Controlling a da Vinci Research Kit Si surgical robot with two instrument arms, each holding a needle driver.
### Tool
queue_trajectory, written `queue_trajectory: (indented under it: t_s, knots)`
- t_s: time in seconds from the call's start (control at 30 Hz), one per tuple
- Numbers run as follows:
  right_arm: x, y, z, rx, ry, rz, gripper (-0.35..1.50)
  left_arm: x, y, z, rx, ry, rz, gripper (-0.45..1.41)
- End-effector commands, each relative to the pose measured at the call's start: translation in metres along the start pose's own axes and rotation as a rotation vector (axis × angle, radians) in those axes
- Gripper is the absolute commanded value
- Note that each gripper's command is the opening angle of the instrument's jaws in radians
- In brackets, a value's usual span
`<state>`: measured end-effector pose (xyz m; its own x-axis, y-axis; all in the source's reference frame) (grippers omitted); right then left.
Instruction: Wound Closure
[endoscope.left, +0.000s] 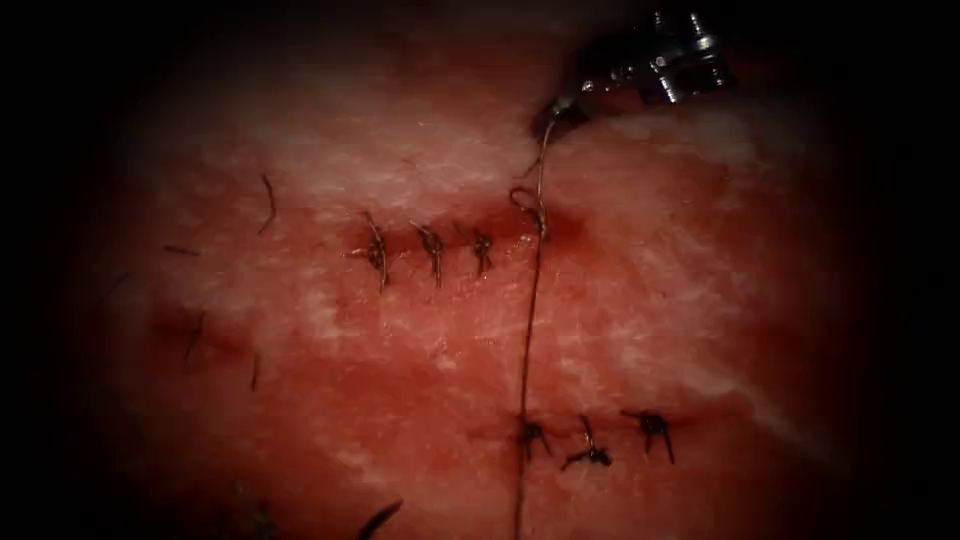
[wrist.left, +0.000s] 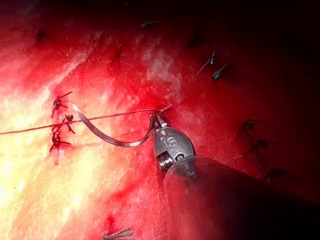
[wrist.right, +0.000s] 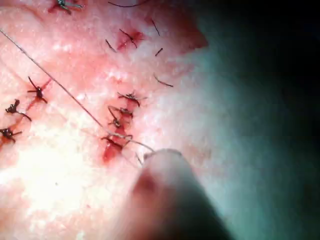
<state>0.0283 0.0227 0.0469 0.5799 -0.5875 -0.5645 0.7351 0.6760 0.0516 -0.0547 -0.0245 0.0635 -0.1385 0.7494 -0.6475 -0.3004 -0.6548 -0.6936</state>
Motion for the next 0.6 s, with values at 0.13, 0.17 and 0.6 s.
queue_trajectory:
  t_s: [0.13,0.17,0.6]
  knots:
    - [-0.0004,0.0006,0.0012,-0.064,-0.070,0.013,-0.35,-0.0035,0.0019,0.0018,-0.032,-0.019,-0.013,-0.45]
    - [-0.0005,0.0007,0.0012,-0.071,-0.080,0.015,-0.35,-0.0038,0.0020,0.0020,-0.035,-0.023,-0.016,-0.45]
    - [-0.0017,0.0032,0.0019,-0.107,-0.178,0.073,-0.35,-0.0087,0.0061,0.0034,-0.093,-0.069,-0.032,-0.45]
